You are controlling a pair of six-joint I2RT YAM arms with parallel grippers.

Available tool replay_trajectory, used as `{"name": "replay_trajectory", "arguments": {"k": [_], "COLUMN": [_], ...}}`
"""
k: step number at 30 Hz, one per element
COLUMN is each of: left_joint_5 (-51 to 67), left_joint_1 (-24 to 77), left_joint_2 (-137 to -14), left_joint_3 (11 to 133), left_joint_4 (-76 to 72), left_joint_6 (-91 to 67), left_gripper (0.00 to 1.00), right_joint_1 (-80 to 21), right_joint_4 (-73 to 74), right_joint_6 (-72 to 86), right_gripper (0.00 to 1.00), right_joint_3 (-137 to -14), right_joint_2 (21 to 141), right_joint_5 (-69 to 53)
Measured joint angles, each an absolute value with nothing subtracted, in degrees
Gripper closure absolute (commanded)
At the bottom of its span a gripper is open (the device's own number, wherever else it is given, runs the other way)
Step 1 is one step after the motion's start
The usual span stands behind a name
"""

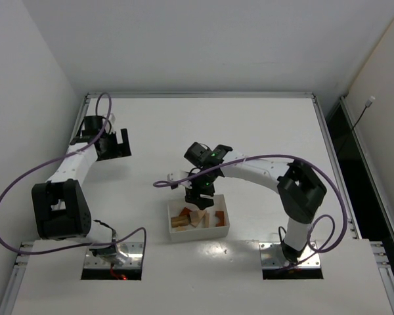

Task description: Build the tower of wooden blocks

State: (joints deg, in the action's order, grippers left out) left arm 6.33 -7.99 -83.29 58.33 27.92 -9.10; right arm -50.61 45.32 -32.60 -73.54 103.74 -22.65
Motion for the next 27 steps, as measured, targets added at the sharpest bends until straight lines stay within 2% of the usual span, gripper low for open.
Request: {"name": "replay_trajectory", "arguments": {"k": [6, 13, 15, 18, 19, 20, 27], "left_joint_5": [6.31, 6.33, 6.31, 6.31, 6.31, 6.26, 5.96], "left_joint_1": [-7.99, -7.99, -7.99, -7.99, -7.99, -7.99, -7.99], "left_joint_2": [-84.07, -85.38, -85.56, -86.06, -86.24, -86.35, -86.43], "left_joint_3": [58.41, 59.05, 59.22, 59.7, 59.75, 59.75, 59.77], "left_joint_4": [28.01, 28.1, 28.08, 28.08, 28.08, 28.05, 28.01], "left_joint_6": [-9.08, -9.5, -9.52, -9.52, -9.54, -9.52, -9.82], "left_gripper": [0.0, 0.0, 0.0, 0.0, 0.0, 0.0, 0.0], "right_joint_1": [-50.59, -50.39, -50.39, -50.39, -50.39, -50.39, -50.15], "right_joint_4": [42.94, 40.38, 40.18, 39.77, 39.79, 39.81, 39.13], "right_joint_6": [-31.88, -30.44, -30.15, -29.8, -29.76, -30.04, -28.71], "right_gripper": [0.45, 0.49, 0.53, 0.73, 0.95, 1.0, 1.0], "right_joint_3": [-73.25, -71.88, -71.61, -71.02, -70.96, -70.94, -70.87], "right_joint_2": [104.01, 105.16, 105.82, 106.24, 106.28, 106.28, 106.26], "right_joint_5": [-20.25, -18.04, -17.58, -16.84, -16.8, -16.84, -15.79]}}
